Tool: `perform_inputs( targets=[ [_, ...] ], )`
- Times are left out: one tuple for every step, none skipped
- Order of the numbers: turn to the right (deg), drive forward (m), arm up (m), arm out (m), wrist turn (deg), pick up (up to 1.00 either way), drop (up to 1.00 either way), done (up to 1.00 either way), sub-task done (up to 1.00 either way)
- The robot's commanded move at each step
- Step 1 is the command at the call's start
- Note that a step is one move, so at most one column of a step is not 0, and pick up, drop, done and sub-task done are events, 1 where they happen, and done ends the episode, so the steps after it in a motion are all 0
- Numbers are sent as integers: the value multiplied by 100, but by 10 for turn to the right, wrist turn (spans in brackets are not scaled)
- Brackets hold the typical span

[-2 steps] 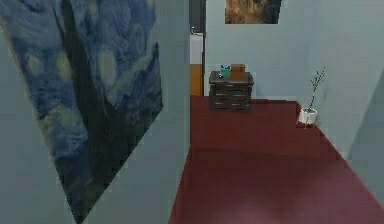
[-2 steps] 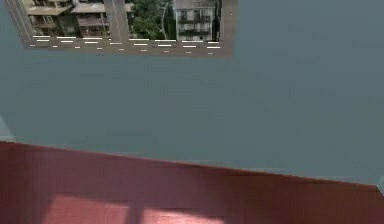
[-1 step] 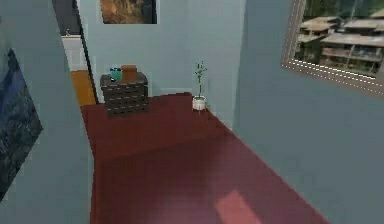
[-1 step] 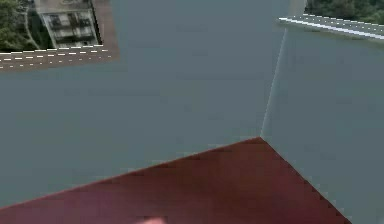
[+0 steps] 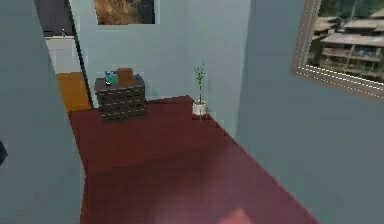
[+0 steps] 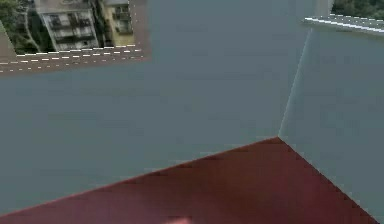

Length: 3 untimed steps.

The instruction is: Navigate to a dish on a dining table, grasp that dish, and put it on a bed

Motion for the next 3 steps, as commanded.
perform_inputs(
  targets=[
    [450,0,0,0,0,0,0,0,0],
    [420,0,0,0,0,0,0,0,0],
    [0,5,0,0,0,0,0,0,0]
  ],
)
